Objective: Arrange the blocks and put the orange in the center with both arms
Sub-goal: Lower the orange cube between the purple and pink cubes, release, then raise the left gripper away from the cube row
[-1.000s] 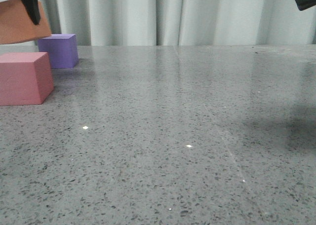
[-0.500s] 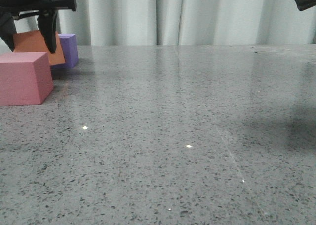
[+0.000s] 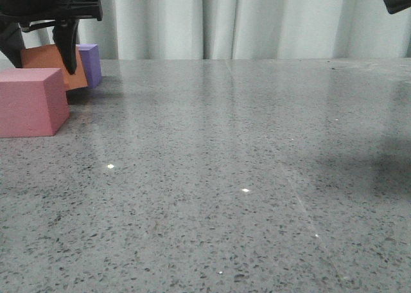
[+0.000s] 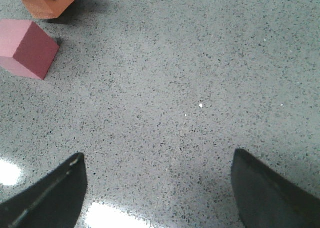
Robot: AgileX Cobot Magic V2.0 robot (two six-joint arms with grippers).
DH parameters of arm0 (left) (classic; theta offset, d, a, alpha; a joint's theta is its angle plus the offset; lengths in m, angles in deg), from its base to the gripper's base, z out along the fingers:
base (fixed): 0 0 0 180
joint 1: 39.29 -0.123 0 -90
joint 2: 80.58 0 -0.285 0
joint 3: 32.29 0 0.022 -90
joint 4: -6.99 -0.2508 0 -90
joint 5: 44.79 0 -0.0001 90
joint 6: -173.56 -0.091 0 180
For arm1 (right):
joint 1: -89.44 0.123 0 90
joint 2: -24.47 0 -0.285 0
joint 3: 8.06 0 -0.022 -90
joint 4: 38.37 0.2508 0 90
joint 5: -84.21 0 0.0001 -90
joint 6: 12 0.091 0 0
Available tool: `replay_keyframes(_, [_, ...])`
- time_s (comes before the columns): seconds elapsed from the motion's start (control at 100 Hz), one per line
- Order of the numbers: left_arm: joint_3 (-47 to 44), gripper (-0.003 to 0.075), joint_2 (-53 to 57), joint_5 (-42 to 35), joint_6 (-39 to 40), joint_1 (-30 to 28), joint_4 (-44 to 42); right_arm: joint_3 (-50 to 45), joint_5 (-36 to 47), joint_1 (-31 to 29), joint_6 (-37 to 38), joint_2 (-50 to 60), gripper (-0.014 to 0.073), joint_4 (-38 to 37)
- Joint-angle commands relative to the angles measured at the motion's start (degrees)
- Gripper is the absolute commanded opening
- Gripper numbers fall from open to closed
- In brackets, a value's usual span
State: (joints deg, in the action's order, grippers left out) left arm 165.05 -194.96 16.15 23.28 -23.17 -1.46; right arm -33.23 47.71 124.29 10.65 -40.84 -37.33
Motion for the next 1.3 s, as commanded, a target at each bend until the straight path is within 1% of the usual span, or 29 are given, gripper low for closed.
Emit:
replay_keyframes(0.0, [1.39,0.0356,2.61,-1.88,0.47,0.47,-0.13,1.35,3.75,-0.12,-0.52,1.10,0.0590,0.01])
replay_keyframes(0.08, [1.39,0.0442,2.61,-1.88,0.47,0.47,-0.13,1.35,3.75,-0.12,-0.52,1.10,0.0590,0.01])
replay_keyframes(0.15, [1.39,0.0502,2.61,-1.88,0.47,0.47,-0.13,1.35,3.75,-0.12,-0.52,1.10,0.0590,0.01])
replay_keyframes(0.25, [1.39,0.0549,2.61,-1.88,0.47,0.47,-0.13,1.35,3.75,-0.12,-0.52,1.10,0.0590,0.01])
replay_keyframes(0.7, [1.39,0.0547,4.16,-3.58,0.11,1.15,-0.38,1.35,3.75,-0.12,-0.52,1.10,0.0590,0.01])
replay_keyframes(0.8, [1.39,0.0547,6.27,-4.71,0.11,2.28,-0.38,1.35,3.75,-0.12,-0.52,1.10,0.0590,0.01])
replay_keyframes(1.06, [1.39,0.0547,13.57,-5.82,0.11,6.12,-5.63,1.35,2.47,-0.12,-0.52,1.10,0.0590,-0.05])
replay_keyframes(1.22, [1.29,0.0547,18.29,-5.92,-0.12,6.48,-7.09,1.35,3.91,-0.12,-0.52,2.38,0.0589,-1.05])
replay_keyframes(1.29, [1.16,0.0547,20.21,-6.03,-0.47,6.48,-7.88,1.35,4.99,-0.12,-0.52,3.51,0.0574,-3.02])
